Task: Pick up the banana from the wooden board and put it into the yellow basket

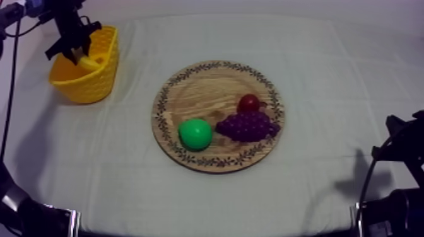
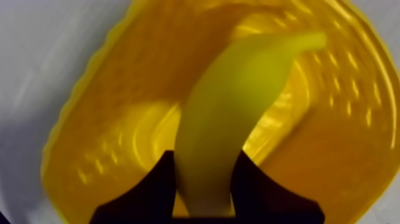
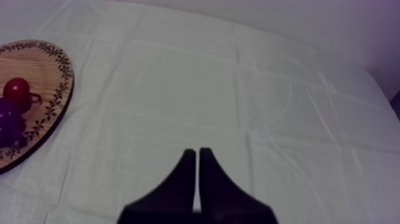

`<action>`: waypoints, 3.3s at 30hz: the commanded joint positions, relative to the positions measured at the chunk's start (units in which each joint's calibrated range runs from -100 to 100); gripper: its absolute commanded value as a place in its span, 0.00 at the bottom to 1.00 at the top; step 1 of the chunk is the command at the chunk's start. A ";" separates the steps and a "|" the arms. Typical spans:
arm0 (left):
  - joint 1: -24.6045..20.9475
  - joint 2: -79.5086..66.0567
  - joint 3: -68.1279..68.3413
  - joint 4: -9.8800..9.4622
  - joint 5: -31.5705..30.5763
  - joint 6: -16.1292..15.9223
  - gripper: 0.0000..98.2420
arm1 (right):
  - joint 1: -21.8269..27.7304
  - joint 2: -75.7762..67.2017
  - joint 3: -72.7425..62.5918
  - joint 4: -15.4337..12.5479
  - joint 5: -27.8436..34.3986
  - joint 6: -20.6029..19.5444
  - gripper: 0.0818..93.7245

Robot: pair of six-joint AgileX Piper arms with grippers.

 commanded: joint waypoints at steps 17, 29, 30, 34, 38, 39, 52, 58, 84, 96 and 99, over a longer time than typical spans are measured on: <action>-0.68 1.61 3.29 2.82 -11.77 -2.35 0.44 | 0.01 -0.02 -0.03 -0.03 0.02 0.00 0.00; -0.01 -12.33 14.93 4.48 -21.13 -6.76 0.03 | 0.01 -0.02 -0.03 -0.03 0.02 0.00 0.00; 0.36 -14.63 16.66 4.39 -22.12 -7.07 0.02 | 0.01 -0.02 -0.03 -0.03 0.02 0.00 0.00; 2.51 -25.96 25.46 4.12 -28.45 -9.90 0.01 | 0.01 -0.02 -0.03 -0.03 0.02 0.00 0.00; 6.11 -39.82 38.37 2.43 -39.01 -13.31 0.00 | 0.01 -0.02 -0.03 -0.03 0.02 0.00 0.00; 6.84 -43.44 41.73 2.29 -41.85 -14.36 0.01 | 0.01 -0.02 -0.03 -0.03 0.02 0.00 0.00; 3.88 -90.28 82.72 10.69 -62.29 -27.04 0.01 | 0.01 -0.02 -0.03 -0.03 0.02 0.00 0.00; -1.16 -110.40 94.42 11.42 -59.36 -28.87 0.00 | 0.01 -0.02 -0.03 -0.03 0.02 0.00 0.00; -0.14 -136.51 112.75 10.77 -53.47 -24.22 0.00 | 0.01 -0.02 -0.03 -0.03 0.02 0.00 0.00; 4.00 -136.68 115.06 10.51 -60.96 -17.42 0.00 | 0.00 -0.02 -0.03 0.36 0.31 -0.04 0.00; 4.03 -136.68 115.09 10.49 -61.05 -17.91 0.00 | 0.00 -0.02 -0.03 0.39 0.33 -0.07 0.00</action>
